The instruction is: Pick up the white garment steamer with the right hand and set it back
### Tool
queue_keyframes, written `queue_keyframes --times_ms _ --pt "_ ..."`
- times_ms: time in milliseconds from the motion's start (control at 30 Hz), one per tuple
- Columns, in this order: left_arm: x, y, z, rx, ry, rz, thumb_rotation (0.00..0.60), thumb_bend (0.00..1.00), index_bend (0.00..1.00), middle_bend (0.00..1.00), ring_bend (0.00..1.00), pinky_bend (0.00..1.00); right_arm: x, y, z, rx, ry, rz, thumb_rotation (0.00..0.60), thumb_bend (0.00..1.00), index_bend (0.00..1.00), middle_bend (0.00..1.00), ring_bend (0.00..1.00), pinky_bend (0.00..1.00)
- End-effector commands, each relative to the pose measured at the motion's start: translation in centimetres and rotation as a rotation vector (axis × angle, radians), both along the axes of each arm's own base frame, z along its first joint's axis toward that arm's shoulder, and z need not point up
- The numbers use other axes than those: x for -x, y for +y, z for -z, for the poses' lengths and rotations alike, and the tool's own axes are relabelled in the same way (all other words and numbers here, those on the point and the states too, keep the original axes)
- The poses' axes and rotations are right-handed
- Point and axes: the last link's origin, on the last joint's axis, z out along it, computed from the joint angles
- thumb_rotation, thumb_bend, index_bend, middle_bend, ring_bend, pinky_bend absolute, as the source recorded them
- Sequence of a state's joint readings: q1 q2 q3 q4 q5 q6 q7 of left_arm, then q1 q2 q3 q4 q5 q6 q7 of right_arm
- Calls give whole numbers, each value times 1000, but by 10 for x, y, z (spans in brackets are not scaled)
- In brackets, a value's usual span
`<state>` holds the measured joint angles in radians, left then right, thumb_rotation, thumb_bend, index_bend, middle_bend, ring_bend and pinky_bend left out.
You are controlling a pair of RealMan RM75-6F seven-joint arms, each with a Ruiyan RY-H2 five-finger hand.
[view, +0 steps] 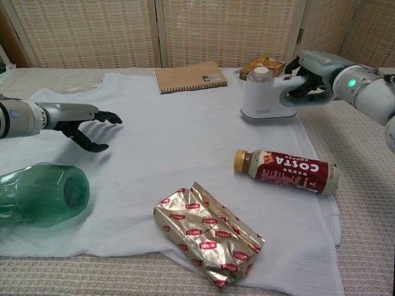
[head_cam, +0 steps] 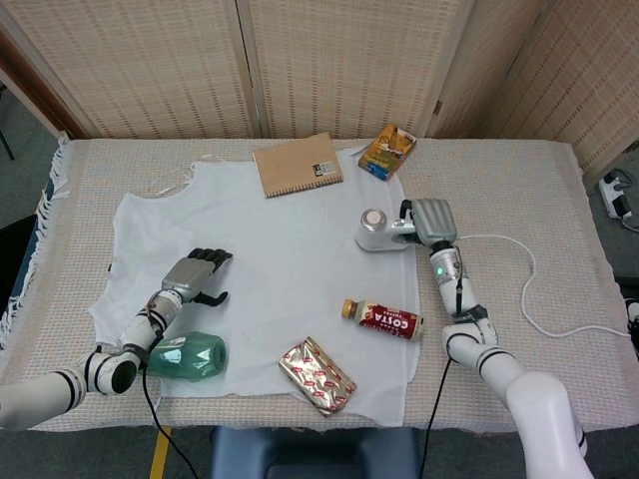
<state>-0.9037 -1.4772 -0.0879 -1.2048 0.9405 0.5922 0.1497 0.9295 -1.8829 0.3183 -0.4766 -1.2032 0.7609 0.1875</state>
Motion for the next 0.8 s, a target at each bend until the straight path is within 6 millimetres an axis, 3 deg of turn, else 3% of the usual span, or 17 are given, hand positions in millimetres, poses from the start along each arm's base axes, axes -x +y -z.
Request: queue_keyframes --times_ms 33,200,400,567,800 --pt "-1 0 -2 -6 -5 3 388 435 110 77 0 0 -21 4 3 -17 -65 -69 600 969 767 822 803 870" --pt "-2 -1 -5 -14 -15 6 389 436 109 77 0 0 -57 15 42 -111 -116 -121 600 967 767 822 804 870" --pt "-1 -2 -7 -15 -15 6 388 435 110 77 0 0 -82 25 80 -185 -86 -158 600 967 767 822 804 870" --pt "1 -2 -7 -15 -14 -3 389 435 110 77 0 0 -85 21 88 -176 -37 -154 600 966 767 822 803 870" --pt "4 -2 -7 -14 -14 -9 393 436 110 75 0 0 -76 10 80 -111 19 -114 600 967 767 822 803 870"
